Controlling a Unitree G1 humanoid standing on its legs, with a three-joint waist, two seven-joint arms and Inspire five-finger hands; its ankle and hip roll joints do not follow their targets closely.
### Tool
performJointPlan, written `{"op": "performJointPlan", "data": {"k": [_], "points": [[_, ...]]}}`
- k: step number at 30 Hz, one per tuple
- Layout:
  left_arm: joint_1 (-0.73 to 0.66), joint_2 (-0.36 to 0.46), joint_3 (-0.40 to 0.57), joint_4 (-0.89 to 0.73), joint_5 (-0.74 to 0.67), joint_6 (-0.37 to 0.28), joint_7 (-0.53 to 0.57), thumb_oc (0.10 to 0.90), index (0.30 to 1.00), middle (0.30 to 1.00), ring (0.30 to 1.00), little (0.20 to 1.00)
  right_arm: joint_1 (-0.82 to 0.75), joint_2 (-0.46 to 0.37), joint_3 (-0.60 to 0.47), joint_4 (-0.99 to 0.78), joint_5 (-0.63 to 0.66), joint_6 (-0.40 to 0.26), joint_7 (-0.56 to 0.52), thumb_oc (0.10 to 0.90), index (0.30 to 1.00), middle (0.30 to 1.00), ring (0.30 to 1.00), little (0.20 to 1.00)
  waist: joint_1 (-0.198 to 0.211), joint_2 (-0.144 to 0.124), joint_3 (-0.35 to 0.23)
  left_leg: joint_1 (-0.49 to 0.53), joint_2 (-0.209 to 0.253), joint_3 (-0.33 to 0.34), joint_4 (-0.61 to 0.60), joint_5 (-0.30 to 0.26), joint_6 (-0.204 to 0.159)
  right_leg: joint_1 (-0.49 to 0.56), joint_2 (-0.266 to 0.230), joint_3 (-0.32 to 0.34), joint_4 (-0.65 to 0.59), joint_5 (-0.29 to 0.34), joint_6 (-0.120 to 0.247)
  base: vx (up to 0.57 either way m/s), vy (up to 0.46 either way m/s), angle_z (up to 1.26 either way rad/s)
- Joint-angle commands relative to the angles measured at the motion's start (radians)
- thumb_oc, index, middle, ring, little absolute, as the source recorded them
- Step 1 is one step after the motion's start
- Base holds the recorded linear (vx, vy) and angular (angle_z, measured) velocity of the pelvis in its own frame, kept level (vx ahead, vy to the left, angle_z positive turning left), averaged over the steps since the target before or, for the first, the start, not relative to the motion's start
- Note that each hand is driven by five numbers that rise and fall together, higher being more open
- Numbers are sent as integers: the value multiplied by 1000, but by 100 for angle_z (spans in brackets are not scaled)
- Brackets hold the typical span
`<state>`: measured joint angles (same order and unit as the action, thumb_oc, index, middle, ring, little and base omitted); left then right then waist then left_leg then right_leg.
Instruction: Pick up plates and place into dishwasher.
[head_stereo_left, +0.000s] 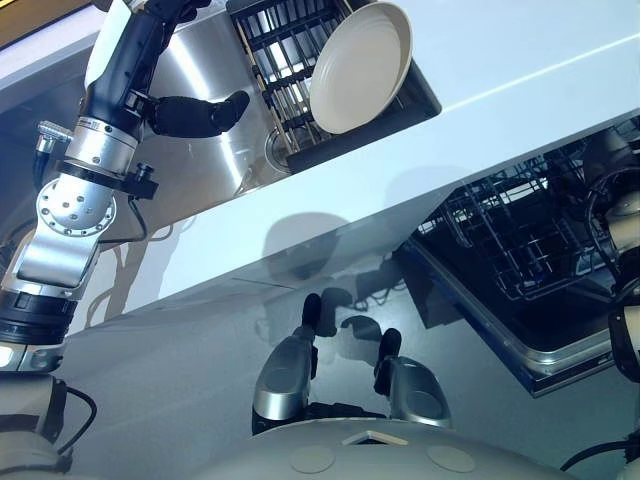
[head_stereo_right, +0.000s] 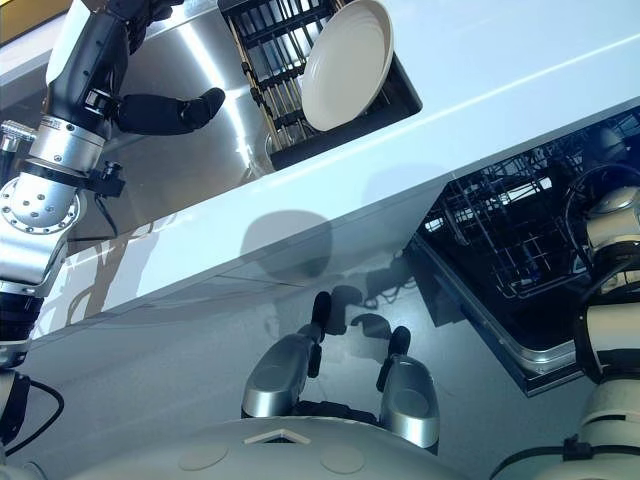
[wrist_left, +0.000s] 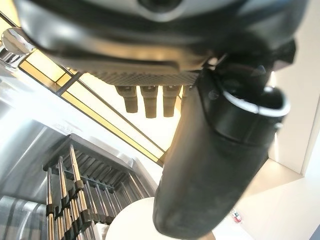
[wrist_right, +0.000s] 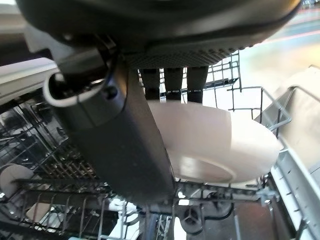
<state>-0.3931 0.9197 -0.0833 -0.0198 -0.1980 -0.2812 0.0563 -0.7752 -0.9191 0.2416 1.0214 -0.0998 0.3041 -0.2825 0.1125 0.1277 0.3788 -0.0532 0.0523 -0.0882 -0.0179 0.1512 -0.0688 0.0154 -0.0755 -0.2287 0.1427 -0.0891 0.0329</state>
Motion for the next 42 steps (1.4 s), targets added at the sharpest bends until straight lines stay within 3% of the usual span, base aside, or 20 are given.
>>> {"op": "performJointPlan", "data": {"k": [1,4,9,17,24,31,37,42], "points": [[0,49,124,-70,-50,-56,41,800,900,900,900,900,-9,-69,20,-158,6,-41,-155,800,900,900,900,900,1,-45,-109,17,-20,30,10,-65,0,12,32,49,4,-17,-10,61,43,2],[48,39,152,-77,-53,-59,19,800,900,900,900,900,56,-60,-54,-231,-15,-61,-214,800,900,900,900,900,-3,-59,-145,50,-21,35,-5,-66,4,46,33,51,-18,-8,-3,109,57,-1],[105,23,181,-93,-58,-61,-8,800,900,900,900,900,139,-63,-131,-300,-50,-74,-224,800,900,900,900,900,-3,-77,-193,95,-26,39,-31,-67,10,88,36,53,-50,4,6,86,52,-4],[158,12,224,-94,-61,-69,-28,800,900,900,900,900,224,-73,-207,-352,-50,-60,-156,800,900,900,900,900,-3,-106,-241,148,-33,43,-64,-81,19,141,38,52,-100,15,10,9,48,-3],[186,-5,252,-102,-47,-82,-22,800,900,900,900,900,310,-20,-249,-460,3,-37,-34,800,900,900,900,900,-16,-120,-263,167,-41,56,-69,-99,24,160,34,56,-141,37,16,-49,67,-2],[221,-55,275,-97,2,-119,13,800,900,900,900,900,451,78,-355,-646,48,-133,-62,800,900,900,900,900,-51,-125,-289,185,-46,97,-69,-122,35,162,29,78,-179,69,27,-69,111,-9],[226,-68,284,-89,113,-154,18,800,900,900,900,900,623,233,-458,-825,139,-294,-78,800,900,900,900,900,-108,-113,-312,197,-53,152,-69,-131,50,144,23,111,-193,101,41,-97,171,-18],[163,-12,282,-68,157,-118,-5,800,900,900,900,900,752,366,-482,-884,211,-414,-54,800,900,900,900,900,-165,-100,-328,212,-56,204,-69,-153,58,131,18,135,-197,107,57,-40,155,-25]]}}
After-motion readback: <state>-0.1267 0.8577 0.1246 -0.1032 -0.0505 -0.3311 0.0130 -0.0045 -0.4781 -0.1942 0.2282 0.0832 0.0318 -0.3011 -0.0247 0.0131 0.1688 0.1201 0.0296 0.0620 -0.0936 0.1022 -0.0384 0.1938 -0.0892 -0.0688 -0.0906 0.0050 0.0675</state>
